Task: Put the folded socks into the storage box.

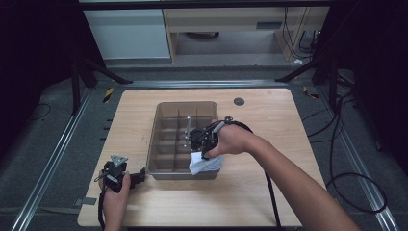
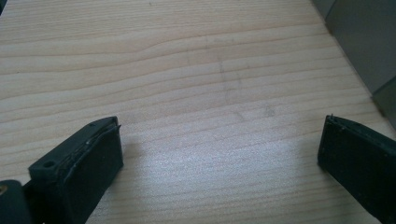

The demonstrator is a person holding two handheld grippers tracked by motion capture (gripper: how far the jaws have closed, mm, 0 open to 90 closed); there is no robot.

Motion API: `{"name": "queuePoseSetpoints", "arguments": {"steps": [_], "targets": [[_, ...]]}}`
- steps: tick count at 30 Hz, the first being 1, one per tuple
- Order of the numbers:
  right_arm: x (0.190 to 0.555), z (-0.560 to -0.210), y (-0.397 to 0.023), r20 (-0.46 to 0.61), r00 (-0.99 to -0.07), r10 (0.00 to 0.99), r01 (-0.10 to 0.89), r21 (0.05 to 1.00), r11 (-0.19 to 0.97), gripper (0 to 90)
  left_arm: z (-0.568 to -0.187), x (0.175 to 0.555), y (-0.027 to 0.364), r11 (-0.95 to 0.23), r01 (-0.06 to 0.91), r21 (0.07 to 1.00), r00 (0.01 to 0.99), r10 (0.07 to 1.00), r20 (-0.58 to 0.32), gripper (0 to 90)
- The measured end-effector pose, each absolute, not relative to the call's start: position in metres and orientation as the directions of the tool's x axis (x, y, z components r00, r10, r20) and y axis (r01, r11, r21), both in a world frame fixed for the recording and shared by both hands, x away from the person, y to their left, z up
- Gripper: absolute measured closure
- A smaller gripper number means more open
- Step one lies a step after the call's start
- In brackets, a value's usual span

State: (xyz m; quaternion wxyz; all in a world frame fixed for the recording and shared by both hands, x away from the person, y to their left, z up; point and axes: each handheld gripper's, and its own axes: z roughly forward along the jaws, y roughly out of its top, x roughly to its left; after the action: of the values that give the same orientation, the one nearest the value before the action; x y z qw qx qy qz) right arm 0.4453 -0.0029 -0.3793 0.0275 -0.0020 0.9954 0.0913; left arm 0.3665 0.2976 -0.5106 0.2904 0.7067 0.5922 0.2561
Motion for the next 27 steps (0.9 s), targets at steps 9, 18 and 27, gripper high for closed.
{"name": "queuePoseSetpoints", "arguments": {"steps": [9,18,27], "targets": [[0.446,-0.394,0.003,-0.05,-0.999,-0.008,-0.015,0.159,0.987,87.1,-0.511,0.366,0.298,-0.13,0.688,0.714,0.167,0.986,0.018,0.0],[0.446,-0.396,0.002,-0.043,-0.999,0.001,-0.007,0.173,0.985,86.7,-0.511,0.367,0.298,-0.131,0.688,0.714,0.169,0.986,0.018,0.0],[0.443,-0.388,-0.006,-0.041,-0.999,0.001,-0.006,0.177,0.984,87.2,-0.511,0.367,0.297,-0.13,0.688,0.714,0.167,0.986,0.018,0.0]]}}
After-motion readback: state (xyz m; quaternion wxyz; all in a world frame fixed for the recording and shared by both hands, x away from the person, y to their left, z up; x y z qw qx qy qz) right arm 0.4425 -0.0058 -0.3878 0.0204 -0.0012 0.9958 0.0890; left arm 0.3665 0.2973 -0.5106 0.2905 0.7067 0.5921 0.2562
